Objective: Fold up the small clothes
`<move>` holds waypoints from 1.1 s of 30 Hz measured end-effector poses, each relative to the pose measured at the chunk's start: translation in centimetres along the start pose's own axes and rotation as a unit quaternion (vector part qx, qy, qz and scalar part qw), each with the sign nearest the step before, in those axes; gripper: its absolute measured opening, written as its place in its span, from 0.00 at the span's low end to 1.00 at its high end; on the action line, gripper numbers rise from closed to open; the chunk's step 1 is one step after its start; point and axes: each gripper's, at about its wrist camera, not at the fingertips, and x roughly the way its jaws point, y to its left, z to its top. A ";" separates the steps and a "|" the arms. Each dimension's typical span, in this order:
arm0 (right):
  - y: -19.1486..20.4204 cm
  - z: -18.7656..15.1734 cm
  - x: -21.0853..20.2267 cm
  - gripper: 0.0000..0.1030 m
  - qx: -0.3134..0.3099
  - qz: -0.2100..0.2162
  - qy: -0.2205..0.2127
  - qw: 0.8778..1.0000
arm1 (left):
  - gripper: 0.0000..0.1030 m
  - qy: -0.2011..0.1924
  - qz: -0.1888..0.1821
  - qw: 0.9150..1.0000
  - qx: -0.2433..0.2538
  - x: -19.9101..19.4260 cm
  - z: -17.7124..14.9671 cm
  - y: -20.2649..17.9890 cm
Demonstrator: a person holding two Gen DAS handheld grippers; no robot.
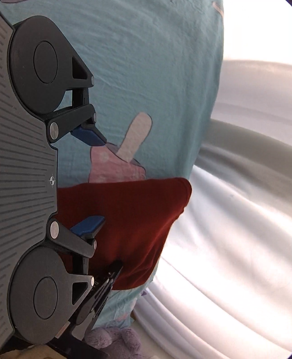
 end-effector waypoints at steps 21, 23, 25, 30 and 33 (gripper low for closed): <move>-4.6 4.1 7.8 0.00 0.140 -0.016 0.031 0.990 | 0.96 -0.061 0.101 0.993 -0.013 13.2 5.1 -3.8; -5.1 4.1 7.7 0.00 0.155 -0.004 0.033 0.987 | 0.96 -0.058 0.097 0.993 -0.022 13.1 5.3 -3.4; -6.6 4.0 7.1 0.01 0.191 0.021 0.035 0.981 | 0.97 -0.057 0.085 0.995 -0.020 12.4 5.2 -2.9; -10.2 2.0 0.3 0.56 0.207 0.046 0.016 0.977 | 0.98 -0.049 0.030 0.998 0.010 7.4 4.0 0.3; -12.7 0.2 -2.4 0.86 0.215 0.033 0.040 0.975 | 0.98 -0.003 -0.048 0.999 -0.014 5.3 3.1 3.3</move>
